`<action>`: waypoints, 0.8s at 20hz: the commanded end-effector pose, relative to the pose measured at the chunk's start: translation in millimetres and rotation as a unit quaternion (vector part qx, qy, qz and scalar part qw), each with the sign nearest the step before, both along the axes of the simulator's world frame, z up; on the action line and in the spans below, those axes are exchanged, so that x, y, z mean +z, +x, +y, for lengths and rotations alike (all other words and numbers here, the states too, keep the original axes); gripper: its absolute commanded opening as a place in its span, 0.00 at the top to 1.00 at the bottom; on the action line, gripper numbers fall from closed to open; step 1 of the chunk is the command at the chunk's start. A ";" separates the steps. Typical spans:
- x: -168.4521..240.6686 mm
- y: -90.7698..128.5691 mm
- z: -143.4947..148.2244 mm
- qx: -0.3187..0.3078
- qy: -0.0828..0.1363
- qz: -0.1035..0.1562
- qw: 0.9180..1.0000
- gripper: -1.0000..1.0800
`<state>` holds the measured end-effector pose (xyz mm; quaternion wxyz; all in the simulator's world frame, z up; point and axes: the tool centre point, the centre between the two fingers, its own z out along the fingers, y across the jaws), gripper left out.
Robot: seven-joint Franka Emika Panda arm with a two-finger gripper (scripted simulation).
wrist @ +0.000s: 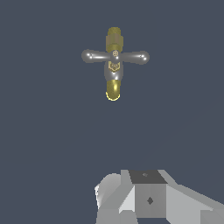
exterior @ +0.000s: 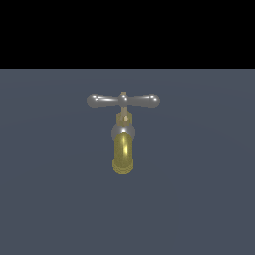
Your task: Turn on the faucet by rotating a designated handle.
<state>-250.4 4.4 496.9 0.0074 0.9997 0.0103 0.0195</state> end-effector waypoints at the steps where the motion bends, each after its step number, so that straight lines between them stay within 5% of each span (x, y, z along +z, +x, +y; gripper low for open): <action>1: 0.0 0.0 0.0 0.000 0.000 0.000 1.000 1.00; 16: -26.3 7.9 -17.1 0.067 -0.001 0.002 0.998 1.00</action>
